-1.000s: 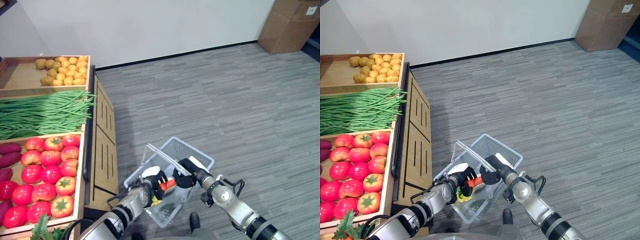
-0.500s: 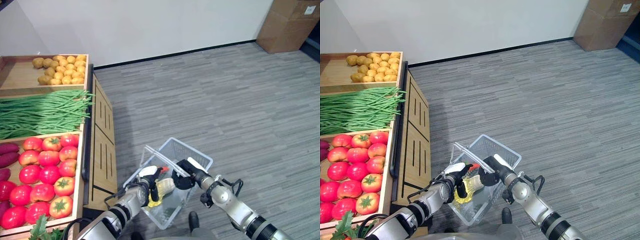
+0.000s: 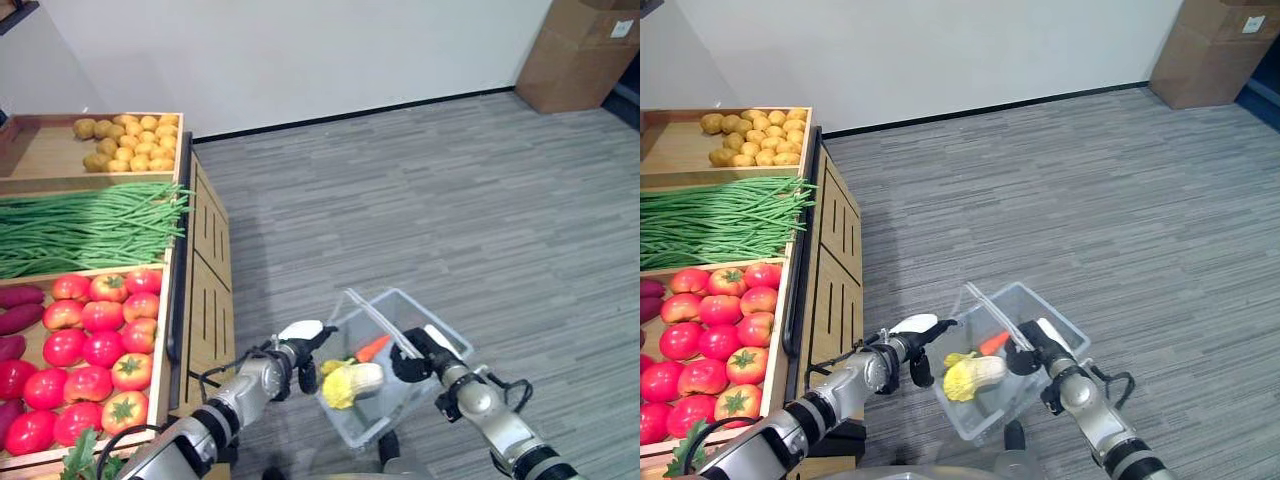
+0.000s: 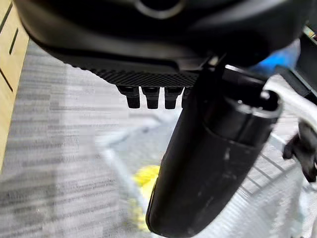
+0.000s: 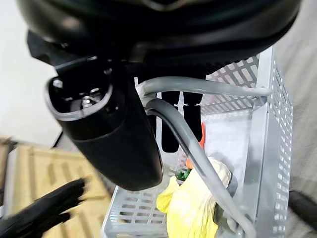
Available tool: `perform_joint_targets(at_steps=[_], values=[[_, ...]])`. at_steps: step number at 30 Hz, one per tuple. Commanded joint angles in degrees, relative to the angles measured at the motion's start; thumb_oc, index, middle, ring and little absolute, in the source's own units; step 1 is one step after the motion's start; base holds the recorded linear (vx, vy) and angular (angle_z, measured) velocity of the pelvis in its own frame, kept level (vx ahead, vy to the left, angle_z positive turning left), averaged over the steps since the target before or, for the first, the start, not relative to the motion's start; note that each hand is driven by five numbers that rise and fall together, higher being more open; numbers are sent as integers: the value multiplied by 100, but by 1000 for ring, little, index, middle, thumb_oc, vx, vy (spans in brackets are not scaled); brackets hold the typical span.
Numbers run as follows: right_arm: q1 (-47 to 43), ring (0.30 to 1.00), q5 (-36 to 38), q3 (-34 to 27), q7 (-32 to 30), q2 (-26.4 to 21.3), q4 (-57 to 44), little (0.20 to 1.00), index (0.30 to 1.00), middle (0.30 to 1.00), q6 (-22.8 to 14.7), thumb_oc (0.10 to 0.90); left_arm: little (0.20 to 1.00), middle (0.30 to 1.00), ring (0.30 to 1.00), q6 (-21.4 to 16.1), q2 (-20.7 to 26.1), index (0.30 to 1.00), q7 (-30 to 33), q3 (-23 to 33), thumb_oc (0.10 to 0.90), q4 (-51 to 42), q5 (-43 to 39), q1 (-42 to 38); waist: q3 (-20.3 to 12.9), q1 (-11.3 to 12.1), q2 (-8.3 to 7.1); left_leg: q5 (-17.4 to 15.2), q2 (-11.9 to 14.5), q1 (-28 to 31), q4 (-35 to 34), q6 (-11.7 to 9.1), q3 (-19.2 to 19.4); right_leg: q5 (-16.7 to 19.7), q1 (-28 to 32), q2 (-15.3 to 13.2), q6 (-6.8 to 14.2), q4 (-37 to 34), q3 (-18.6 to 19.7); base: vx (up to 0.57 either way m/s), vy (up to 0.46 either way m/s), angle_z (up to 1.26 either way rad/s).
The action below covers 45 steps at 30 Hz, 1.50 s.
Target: Get the vegetables into the basket
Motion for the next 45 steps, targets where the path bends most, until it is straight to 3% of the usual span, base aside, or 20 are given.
perform_joint_targets(at_steps=[1,5,9,12,25,30,45], values=[[-455,300,-255,-681,-397,-222,-151,300,300,300,-695,400,1000,1000,1000,-377,273,1000,-73,353,900,-254,-423,-309,-209,132,-7,-63,25,173,14,-194,-515,-374,582,-74,328,64,-267,9,-3,11],[-249,300,-410,-953,-432,-268,464,300,300,300,-656,400,1000,1000,1000,-318,606,1000,-79,705,900,-401,-497,11,-216,192,-48,-74,10,173,14,-188,-571,-393,621,-60,322,66,-312,4,-1,11],[-111,300,-431,-1070,-482,-194,1061,300,300,300,-575,400,1000,1000,1000,-232,579,1000,57,1022,900,-62,-625,274,-216,206,-73,-79,-13,183,14,-187,-593,-401,643,-57,314,68,-332,0,7,7],[-69,300,-493,-1073,-489,-100,1707,300,300,300,-491,400,1000,1000,1000,-128,393,1000,159,1245,900,491,-861,491,-215,220,-93,-87,-28,192,14,-178,-615,-403,643,-53,306,73,-333,0,0,0],[-56,300,523,-1265,-560,569,4242,300,300,300,-508,400,1000,1000,1000,74,-463,1000,839,1958,900,2954,-1655,728,-185,223,-122,-70,-82,170,14,-157,-649,-407,644,-81,277,101,-381,0,0,0],[-122,300,778,-1289,-488,845,4901,300,300,300,-532,400,1000,1000,1000,152,-918,1000,989,2850,900,4160,-2832,863,-215,247,-171,-78,-94,173,14,-144,-683,-413,664,-81,245,91,-394,0,0,0],[78,300,971,-1286,-303,1139,5376,300,300,300,-505,400,1000,1000,1000,178,-853,1000,1009,2853,900,4533,-2087,1158,-279,266,-175,-100,-121,176,14,-140,-722,-428,685,-80,239,81,-398,5,2,3]])
